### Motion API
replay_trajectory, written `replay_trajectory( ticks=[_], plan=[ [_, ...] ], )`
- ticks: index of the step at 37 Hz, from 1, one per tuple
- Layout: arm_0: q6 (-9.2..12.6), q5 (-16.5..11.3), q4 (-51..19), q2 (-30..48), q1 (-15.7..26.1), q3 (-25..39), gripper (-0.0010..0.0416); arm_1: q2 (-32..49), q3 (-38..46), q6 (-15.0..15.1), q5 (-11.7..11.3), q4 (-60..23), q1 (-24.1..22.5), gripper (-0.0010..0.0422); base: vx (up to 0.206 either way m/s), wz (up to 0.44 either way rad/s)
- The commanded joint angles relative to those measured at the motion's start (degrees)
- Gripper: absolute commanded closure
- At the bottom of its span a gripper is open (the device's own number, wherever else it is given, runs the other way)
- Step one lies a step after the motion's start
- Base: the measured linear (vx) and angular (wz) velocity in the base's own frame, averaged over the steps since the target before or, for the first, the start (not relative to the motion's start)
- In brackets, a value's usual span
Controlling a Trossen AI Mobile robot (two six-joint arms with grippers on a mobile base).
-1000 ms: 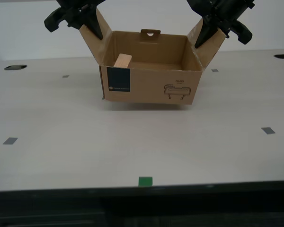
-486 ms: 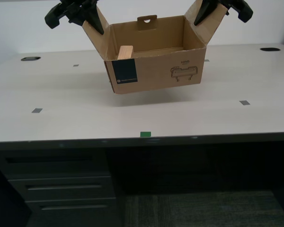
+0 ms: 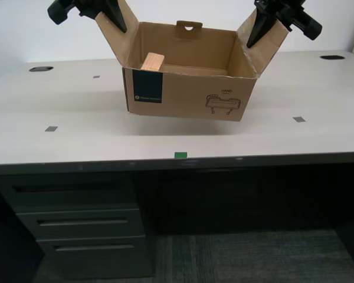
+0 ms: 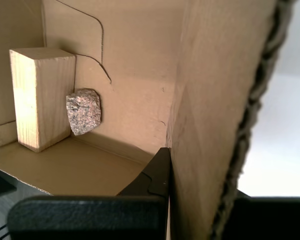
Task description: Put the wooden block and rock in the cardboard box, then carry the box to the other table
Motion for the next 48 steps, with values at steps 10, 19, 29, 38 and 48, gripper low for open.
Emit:
replay_trajectory(
  ticks=[10, 19, 29, 38, 48],
  plan=[
    [-0.2, -0.2, -1.6, -0.3, 0.1, 0.2, 0.0406, -0.3, 0.0, 1.2, 0.0, -0.7, -0.2, 0.0413, -0.167, 0.013],
    [0.2, -0.2, -2.7, -0.5, 0.7, 0.2, 0.0406, -0.3, -1.7, 2.9, -0.3, -1.7, -0.2, 0.0413, -0.135, 0.039],
    [0.6, -0.2, -5.0, -0.6, 1.1, 0.2, 0.0406, -0.3, -2.9, 5.5, -0.6, -1.2, -0.2, 0.0413, -0.095, 0.105],
    [0.7, -0.2, -5.6, -0.6, 1.4, 0.2, 0.0406, -0.3, -3.6, 6.6, -0.6, 0.0, -0.2, 0.0413, -0.084, 0.149],
    [0.7, -0.2, -5.6, -1.0, 2.0, 0.2, 0.0406, -0.3, -3.6, 6.1, -0.6, -1.5, -0.2, 0.0413, -0.060, 0.212]
  ],
)
